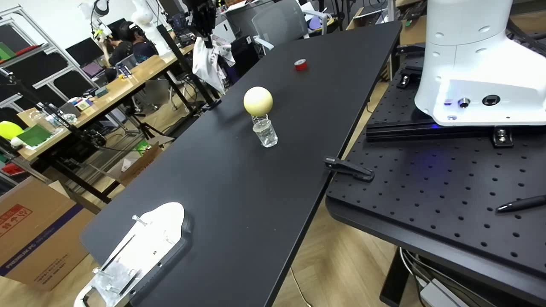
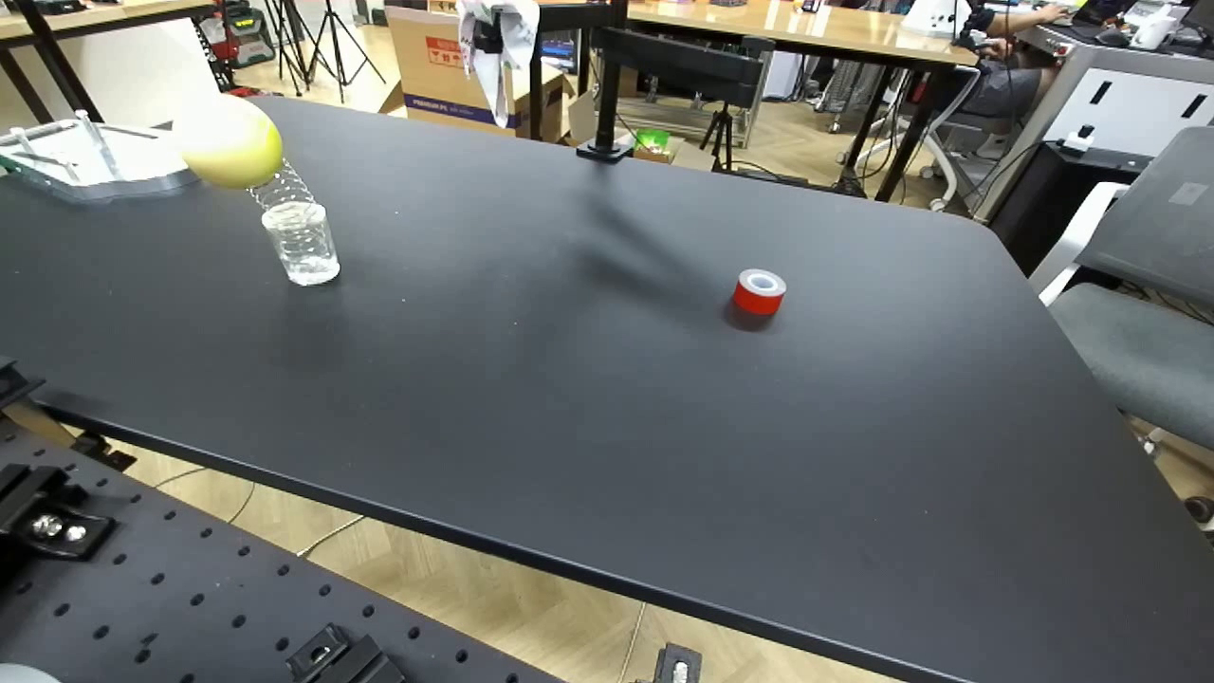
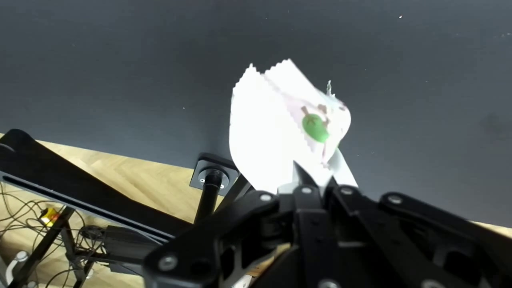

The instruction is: Unhang the white cloth from the stand

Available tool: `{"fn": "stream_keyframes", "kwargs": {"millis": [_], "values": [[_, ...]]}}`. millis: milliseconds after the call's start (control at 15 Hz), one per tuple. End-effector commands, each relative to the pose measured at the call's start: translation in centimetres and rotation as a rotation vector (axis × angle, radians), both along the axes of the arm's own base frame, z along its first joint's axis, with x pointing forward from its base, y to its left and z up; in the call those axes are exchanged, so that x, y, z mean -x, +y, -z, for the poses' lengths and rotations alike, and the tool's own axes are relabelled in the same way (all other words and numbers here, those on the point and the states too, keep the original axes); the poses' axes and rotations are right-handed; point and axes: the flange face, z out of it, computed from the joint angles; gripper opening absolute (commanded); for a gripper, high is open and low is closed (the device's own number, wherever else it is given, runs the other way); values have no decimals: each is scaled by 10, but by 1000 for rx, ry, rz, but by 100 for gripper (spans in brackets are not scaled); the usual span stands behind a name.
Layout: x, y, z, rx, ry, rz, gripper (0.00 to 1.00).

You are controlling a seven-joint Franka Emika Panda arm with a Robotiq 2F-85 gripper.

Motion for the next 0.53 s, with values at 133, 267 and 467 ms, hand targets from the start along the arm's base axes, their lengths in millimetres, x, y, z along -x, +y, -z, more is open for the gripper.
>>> {"fn": "stream_keyframes", "kwargs": {"millis": [133, 267, 467], "values": [[62, -22, -23, -14, 32, 69, 1], [85, -39, -31, -10, 12, 127, 1], [110, -65, -38, -15, -36, 225, 1]]}}
